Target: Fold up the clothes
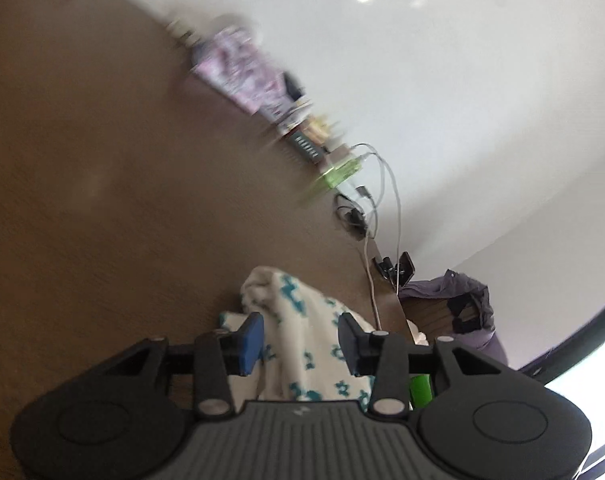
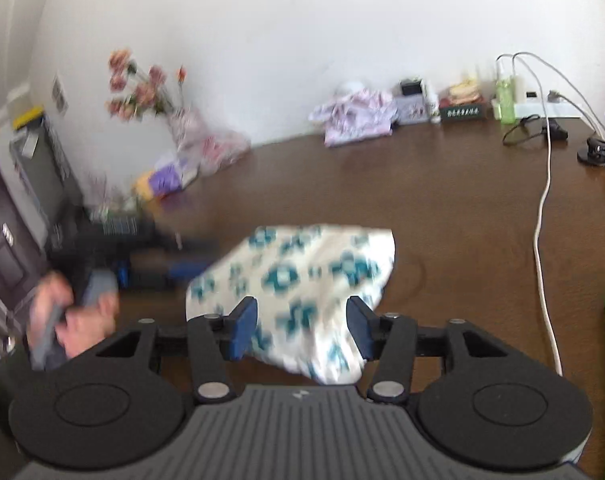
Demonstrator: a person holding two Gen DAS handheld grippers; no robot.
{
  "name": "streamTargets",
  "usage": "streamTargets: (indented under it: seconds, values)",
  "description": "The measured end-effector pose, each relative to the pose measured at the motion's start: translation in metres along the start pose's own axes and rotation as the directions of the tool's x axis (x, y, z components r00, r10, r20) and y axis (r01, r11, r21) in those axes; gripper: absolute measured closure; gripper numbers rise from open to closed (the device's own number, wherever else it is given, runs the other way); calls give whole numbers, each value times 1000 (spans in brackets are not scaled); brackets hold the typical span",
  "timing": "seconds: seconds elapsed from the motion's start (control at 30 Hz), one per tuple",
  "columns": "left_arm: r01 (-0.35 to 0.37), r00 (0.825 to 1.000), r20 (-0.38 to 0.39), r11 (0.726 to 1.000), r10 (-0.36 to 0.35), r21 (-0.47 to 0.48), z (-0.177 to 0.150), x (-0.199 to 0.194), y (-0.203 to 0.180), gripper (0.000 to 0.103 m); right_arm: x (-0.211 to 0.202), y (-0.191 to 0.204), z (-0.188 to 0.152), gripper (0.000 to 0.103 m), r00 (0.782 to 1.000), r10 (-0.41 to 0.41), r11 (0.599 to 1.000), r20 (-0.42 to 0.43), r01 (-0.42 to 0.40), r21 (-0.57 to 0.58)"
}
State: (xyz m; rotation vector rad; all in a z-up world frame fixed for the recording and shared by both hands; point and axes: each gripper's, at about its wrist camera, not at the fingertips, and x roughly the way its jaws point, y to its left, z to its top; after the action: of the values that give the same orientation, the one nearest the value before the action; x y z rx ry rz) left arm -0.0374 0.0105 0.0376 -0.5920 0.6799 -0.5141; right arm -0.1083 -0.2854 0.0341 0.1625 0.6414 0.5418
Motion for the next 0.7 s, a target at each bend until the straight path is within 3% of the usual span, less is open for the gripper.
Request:
streamTargets:
  seconds: [0.07, 0.1, 0.2, 0.3, 0.37, 0.4, 0.43, 0.47, 0.5, 0.6, 0.67, 0.7]
  values:
    - [-42, 999, -26, 993, 45, 110, -2, 15, -24, 61, 5, -2, -13, 67, 1000, 17, 1000, -14, -17, -21]
    - [-63, 996, -46, 987, 71, 149, -5, 25, -32, 61, 9, -6, -18, 79, 999, 37, 999, -12, -37, -6]
    - [-121, 984, -98, 956, 152, 268, -12, 54, -56, 67, 16, -21, -29, 96, 997, 70, 995, 32, -72, 74]
    - [-148, 973, -118, 932, 196, 332, -18, 66, -67, 65, 9, -30, -36, 96, 995, 83, 987, 48, -89, 133]
    - [-146, 975, -115, 936, 192, 320, -19, 63, -64, 64, 2, -42, -37, 81, 991, 101, 956, 90, -122, 267]
    - [-145, 975, -113, 938, 189, 314, -20, 63, -62, 64, 4, -47, -36, 48, 990, 98, 935, 102, -127, 330]
    - [-146, 976, -110, 939, 188, 310, -21, 64, -62, 63, 8, -48, -36, 28, 989, 94, 925, 112, -129, 358]
    - [-149, 976, -107, 939, 191, 311, -22, 64, -62, 63, 13, -47, -34, 28, 989, 82, 920, 126, -124, 373]
    - [-155, 975, -103, 936, 196, 316, -23, 62, -64, 63, 19, -45, -33, 30, 988, 75, 912, 134, -122, 393]
    - [-174, 972, -94, 926, 216, 335, -26, 61, -68, 63, 38, -40, -34, 57, 987, 68, 873, 146, -130, 471]
    - [-181, 970, -89, 920, 225, 348, -27, 62, -69, 63, 43, -35, -36, 64, 986, 32, 861, 163, -110, 496]
    - [-185, 970, -84, 918, 228, 352, -27, 62, -69, 62, 47, -37, -39, 77, 985, 46, 839, 167, -128, 529]
